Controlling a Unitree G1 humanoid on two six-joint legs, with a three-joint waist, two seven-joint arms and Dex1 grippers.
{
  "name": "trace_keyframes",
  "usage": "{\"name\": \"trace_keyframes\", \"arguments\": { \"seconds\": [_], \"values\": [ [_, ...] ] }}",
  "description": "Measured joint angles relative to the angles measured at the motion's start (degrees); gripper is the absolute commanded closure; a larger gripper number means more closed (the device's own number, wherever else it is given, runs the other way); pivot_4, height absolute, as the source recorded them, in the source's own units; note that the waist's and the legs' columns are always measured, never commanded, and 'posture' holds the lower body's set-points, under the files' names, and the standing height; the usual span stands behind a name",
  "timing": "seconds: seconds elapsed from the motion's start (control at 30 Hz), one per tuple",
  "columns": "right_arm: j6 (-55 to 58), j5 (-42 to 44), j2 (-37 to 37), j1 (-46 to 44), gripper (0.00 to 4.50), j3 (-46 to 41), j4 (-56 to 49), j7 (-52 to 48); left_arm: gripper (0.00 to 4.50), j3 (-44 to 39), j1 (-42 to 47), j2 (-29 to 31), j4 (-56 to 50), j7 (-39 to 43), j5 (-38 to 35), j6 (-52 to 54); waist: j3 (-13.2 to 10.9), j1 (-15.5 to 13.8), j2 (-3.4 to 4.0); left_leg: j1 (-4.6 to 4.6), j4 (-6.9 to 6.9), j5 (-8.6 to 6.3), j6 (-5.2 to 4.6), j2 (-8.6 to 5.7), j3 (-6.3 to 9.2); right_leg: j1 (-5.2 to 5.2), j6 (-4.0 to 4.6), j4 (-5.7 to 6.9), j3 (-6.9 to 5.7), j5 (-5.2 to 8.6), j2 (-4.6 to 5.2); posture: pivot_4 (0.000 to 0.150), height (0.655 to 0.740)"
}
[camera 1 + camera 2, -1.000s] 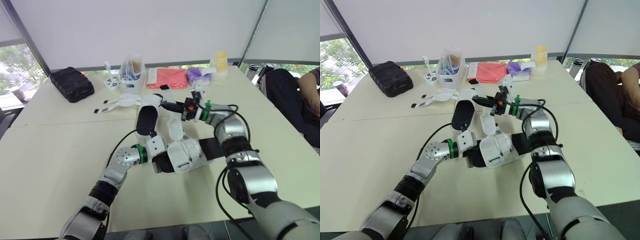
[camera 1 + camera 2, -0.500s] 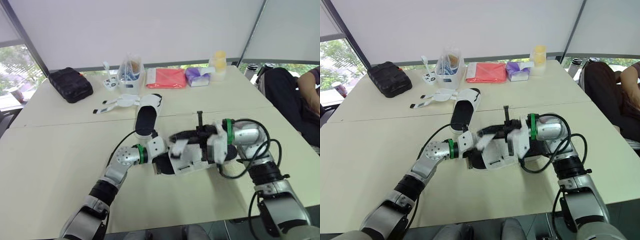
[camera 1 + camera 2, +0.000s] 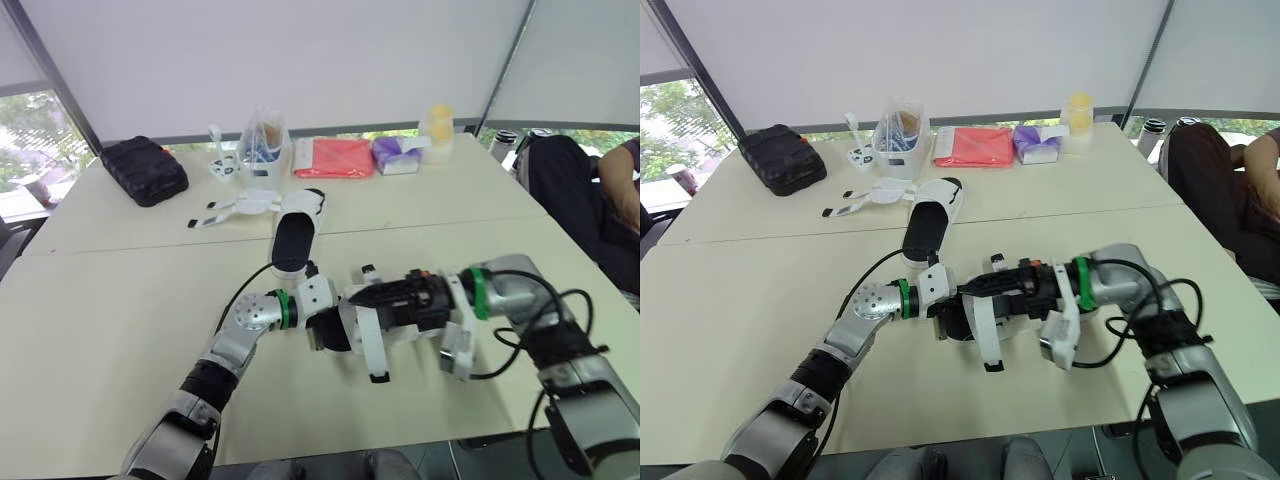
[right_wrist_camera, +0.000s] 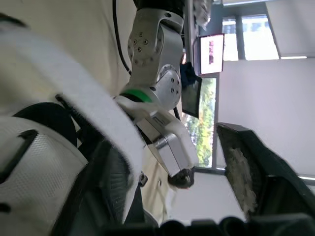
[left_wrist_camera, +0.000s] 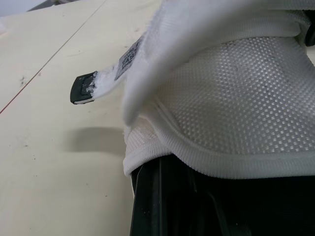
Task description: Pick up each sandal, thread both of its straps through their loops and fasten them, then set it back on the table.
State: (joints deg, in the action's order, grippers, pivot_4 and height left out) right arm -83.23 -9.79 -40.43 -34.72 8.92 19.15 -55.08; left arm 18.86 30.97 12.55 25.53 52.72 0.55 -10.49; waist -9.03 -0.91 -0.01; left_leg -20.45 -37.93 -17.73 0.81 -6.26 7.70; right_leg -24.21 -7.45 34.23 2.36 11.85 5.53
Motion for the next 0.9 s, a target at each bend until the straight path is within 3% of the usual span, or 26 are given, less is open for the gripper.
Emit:
{"name": "trace_keyframes", "arguments": {
  "seconds": [0.23, 0.33, 0.43, 0.5, 0.57, 0.73, 0.8, 0.9],
  "values": [
    [0.6, -6.3, -6.7, 16.4, 1.69, -11.9, -2.6, 8.0, 4.5, -0.1, 1.5, -0.3, 2.4, 0.7, 0.0, -0.3, 0.0, -0.1, -0.01, 0.2, -0.03, -0.17, -0.33, -0.02, -0.08, 0.24, -0.01, 0.02, 0.08, 0.0, -0.03, 0.15, 0.74],
    [8.8, -7.2, -8.1, 18.7, 1.69, -17.2, 0.3, 12.2, 4.5, -0.2, 2.2, -0.1, 3.5, 1.1, 0.0, -1.1, 0.0, 0.2, -0.01, 0.38, -0.04, -0.19, -0.37, 0.02, -0.17, 0.36, -0.01, 0.02, 0.15, 0.0, -0.03, 0.15, 0.74],
    [41.5, 10.1, -8.0, 23.6, 1.69, -18.3, -9.0, 12.0, 4.5, -0.2, 2.9, -0.6, 4.9, 1.2, 0.0, -1.5, 0.0, 0.0, -0.04, 0.47, -0.06, -0.19, -0.37, 0.12, 0.02, 0.63, 0.22, -0.06, 0.11, 0.13, -0.04, 0.15, 0.74],
    [65.5, 25.8, -8.8, 26.7, 1.69, -18.1, -20.9, 11.7, 4.5, -0.1, 3.4, -0.7, 5.6, 1.7, 0.0, -2.3, 0.0, -0.1, -0.01, 0.44, -0.08, -0.22, -0.42, 0.12, 0.07, 0.63, 0.2, -0.09, 0.08, 0.13, -0.03, 0.15, 0.74],
    [82.2, 38.9, -13.0, 30.4, 1.69, -17.2, -34.1, 11.4, 4.5, 0.1, 4.1, -0.8, 6.6, 2.1, 0.1, -3.4, 0.0, -0.3, 0.1, 0.31, -0.1, -0.26, -0.48, 0.09, 0.11, 0.55, 0.07, -0.08, 0.01, 0.11, 0.03, 0.15, 0.74],
    [108.1, 66.5, -19.3, 40.7, 1.69, -18.6, -54.9, 13.4, 4.5, 1.1, 5.8, -1.5, 8.9, 2.3, 0.5, -5.4, -0.1, -1.6, -0.16, 0.08, -0.16, -0.3, -0.53, 0.09, 0.19, 0.5, -0.08, -0.27, -0.12, 0.06, 0.07, 0.15, 0.74],
    [113.7, 71.1, -20.3, 44.0, 1.69, -18.7, -56.2, 13.3, 4.5, 1.1, 5.9, -1.4, 9.4, 2.4, 0.5, -6.0, -0.1, -1.5, -0.39, 0.11, -0.18, -0.31, -0.54, 0.09, 0.15, 0.51, -0.08, -0.28, -0.13, 0.05, 0.08, 0.15, 0.74],
    [118.1, 69.8, -20.2, 46.6, 1.69, -16.7, -55.8, 12.7, 4.5, 1.0, 5.9, -1.4, 9.8, 2.2, 0.5, -6.3, -0.1, -1.5, -0.42, 0.16, -0.21, -0.31, -0.54, 0.1, 0.08, 0.52, -0.11, -0.27, -0.13, 0.07, 0.08, 0.15, 0.74]
  ]
}}
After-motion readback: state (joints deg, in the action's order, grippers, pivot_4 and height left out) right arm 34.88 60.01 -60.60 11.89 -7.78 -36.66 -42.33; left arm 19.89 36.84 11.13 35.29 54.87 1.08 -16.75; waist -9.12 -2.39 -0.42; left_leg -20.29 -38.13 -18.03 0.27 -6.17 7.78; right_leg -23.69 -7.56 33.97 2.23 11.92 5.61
